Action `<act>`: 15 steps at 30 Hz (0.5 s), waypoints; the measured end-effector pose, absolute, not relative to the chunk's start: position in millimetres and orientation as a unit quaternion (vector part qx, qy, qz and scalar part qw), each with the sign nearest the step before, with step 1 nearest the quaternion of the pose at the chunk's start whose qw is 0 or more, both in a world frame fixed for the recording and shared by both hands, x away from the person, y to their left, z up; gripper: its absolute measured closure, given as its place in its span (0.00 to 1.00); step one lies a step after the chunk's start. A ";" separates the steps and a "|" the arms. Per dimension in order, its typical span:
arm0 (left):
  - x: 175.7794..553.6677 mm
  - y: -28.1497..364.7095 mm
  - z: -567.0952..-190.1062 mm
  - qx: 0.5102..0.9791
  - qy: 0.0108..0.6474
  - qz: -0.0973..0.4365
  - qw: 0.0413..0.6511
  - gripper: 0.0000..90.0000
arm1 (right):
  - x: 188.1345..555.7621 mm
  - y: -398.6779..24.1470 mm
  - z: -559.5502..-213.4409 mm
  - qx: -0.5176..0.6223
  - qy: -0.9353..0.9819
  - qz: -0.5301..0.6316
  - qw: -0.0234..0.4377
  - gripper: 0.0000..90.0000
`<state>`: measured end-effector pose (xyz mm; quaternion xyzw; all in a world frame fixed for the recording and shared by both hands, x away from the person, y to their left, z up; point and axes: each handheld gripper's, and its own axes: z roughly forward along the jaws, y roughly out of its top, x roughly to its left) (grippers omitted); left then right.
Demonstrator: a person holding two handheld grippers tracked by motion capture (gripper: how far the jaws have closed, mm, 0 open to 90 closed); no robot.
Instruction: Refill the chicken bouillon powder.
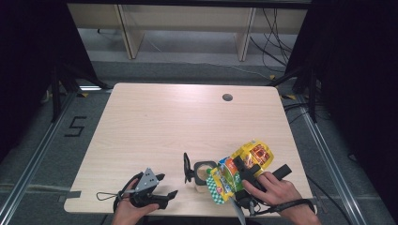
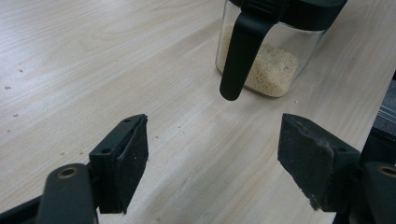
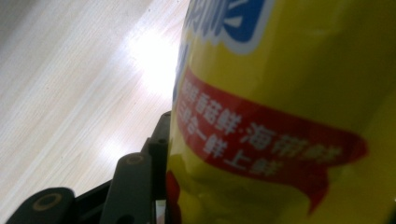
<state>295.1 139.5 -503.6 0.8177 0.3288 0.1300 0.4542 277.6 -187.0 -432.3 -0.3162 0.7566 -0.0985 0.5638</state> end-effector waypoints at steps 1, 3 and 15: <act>296.0 139.9 -503.3 0.821 0.321 0.133 0.453 0.27 | 278.8 -187.1 -430.6 -0.328 0.752 -0.103 0.562 0.61; 294.7 138.3 -504.0 0.814 0.333 0.126 0.459 0.27 | 278.7 -187.2 -430.0 -0.332 0.752 -0.104 0.560 0.61; 296.3 140.1 -503.6 0.822 0.320 0.134 0.452 0.27 | 281.4 -184.7 -427.4 -0.347 0.752 -0.111 0.550 0.62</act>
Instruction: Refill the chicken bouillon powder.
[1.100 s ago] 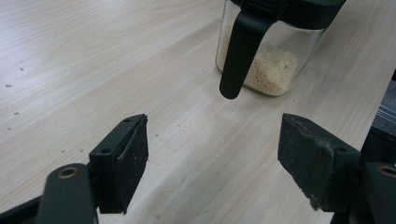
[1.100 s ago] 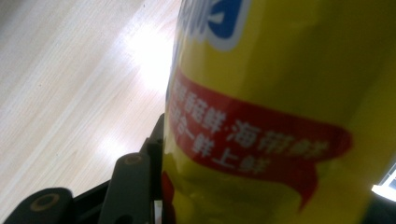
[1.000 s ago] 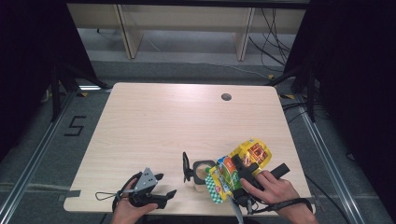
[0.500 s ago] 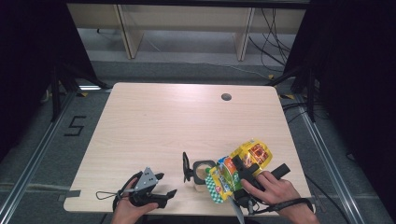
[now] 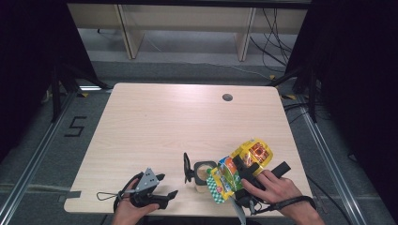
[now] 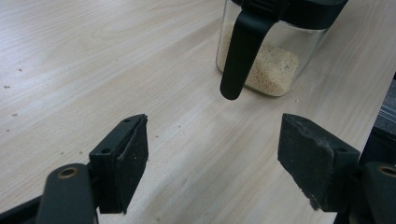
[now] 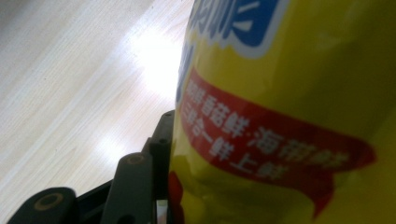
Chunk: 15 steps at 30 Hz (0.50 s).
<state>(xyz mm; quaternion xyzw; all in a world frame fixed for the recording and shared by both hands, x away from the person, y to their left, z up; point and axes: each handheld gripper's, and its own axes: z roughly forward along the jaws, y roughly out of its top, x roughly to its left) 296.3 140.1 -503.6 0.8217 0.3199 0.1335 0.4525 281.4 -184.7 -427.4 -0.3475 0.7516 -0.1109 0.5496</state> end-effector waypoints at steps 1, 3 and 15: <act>296.2 140.0 -503.6 0.822 0.320 0.134 0.453 0.27 | 281.3 -184.3 -427.1 -0.348 0.751 -0.112 0.550 0.62; 296.2 140.0 -503.5 0.821 0.320 0.133 0.453 0.27 | 281.0 -183.9 -426.6 -0.349 0.749 -0.116 0.552 0.62; 295.9 140.5 -504.0 0.822 0.326 0.132 0.448 0.27 | 285.2 -181.5 -422.9 -0.367 0.743 -0.126 0.546 0.62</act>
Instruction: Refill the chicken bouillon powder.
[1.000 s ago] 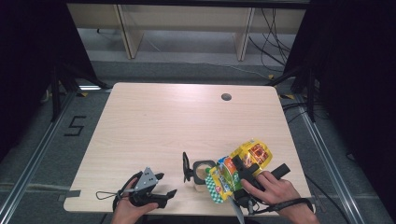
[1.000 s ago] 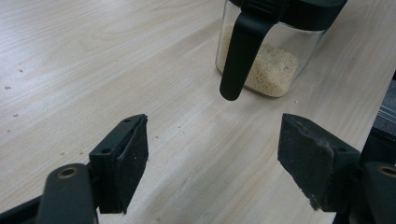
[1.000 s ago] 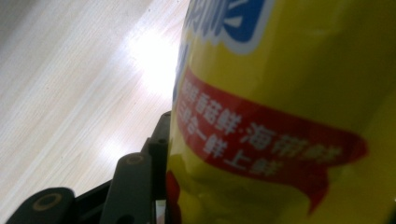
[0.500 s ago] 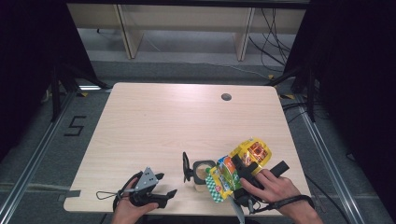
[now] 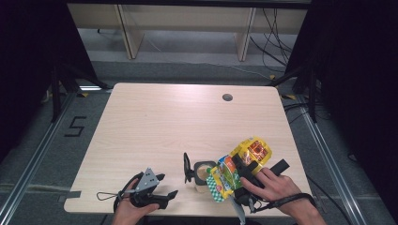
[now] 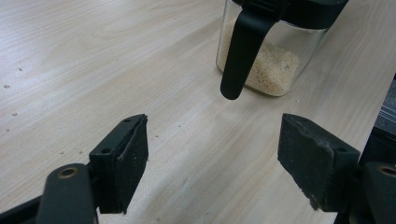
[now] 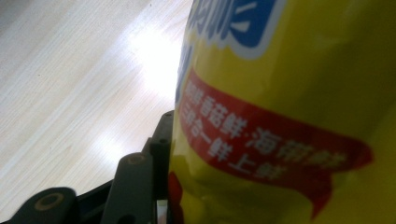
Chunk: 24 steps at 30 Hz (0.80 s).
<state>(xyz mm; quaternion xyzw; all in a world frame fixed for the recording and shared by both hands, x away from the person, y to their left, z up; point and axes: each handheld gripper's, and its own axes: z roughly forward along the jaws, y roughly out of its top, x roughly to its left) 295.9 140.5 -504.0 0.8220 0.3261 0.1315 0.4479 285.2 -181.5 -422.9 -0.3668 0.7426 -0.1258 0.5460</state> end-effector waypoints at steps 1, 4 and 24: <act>295.7 139.8 -504.3 0.820 0.327 0.129 0.452 0.27 | 285.3 -181.7 -422.7 -0.365 0.746 -0.126 0.543 0.62; 296.0 140.0 -504.2 0.823 0.326 0.132 0.447 0.27 | 284.1 -183.3 -423.6 -0.355 0.748 -0.119 0.548 0.62; 295.8 138.8 -505.0 0.818 0.330 0.127 0.454 0.27 | 285.2 -185.3 -422.1 -0.362 0.745 -0.117 0.548 0.63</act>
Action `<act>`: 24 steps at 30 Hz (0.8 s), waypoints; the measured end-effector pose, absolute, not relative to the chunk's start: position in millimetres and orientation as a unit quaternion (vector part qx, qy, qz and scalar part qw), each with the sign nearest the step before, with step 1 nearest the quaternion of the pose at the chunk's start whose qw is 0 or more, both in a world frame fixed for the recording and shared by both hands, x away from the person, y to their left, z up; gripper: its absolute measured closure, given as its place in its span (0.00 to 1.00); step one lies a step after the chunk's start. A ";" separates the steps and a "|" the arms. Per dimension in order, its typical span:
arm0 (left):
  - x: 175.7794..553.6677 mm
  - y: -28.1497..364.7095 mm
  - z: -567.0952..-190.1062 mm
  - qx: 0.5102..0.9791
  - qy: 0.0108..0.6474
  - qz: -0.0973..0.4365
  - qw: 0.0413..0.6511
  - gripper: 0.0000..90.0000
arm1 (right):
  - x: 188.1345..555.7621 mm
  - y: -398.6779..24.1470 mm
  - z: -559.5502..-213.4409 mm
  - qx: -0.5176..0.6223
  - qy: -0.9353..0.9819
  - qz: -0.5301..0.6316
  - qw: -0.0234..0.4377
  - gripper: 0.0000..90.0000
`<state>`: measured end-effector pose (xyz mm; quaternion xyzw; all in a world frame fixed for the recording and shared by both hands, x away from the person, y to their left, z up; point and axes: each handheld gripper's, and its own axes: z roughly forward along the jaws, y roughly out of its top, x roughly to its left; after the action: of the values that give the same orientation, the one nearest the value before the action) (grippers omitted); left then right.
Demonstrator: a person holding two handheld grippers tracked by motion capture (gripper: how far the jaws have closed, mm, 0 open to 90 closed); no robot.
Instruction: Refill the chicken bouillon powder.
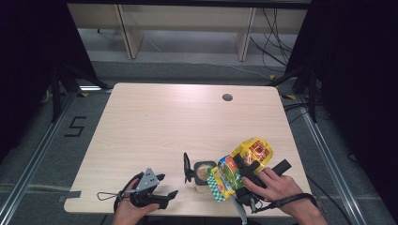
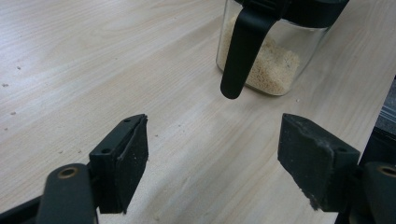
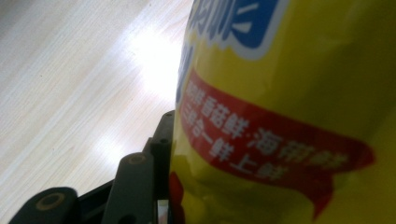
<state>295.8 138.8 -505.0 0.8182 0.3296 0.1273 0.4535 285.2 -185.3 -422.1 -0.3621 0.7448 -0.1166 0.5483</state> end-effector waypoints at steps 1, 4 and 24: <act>295.7 138.5 -505.2 0.817 0.330 0.127 0.455 0.27 | 285.2 -185.2 -421.8 -0.363 0.746 -0.118 0.546 0.63; 296.1 139.5 -504.8 0.821 0.326 0.128 0.450 0.27 | 284.9 -186.3 -421.8 -0.352 0.751 -0.107 0.548 0.63; 295.6 138.3 -505.3 0.817 0.332 0.128 0.454 0.27 | 284.7 -184.6 -420.5 -0.364 0.747 -0.104 0.546 0.63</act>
<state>295.6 138.3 -505.3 0.8171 0.3317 0.1285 0.4536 284.7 -184.6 -420.5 -0.3645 0.7470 -0.1041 0.5462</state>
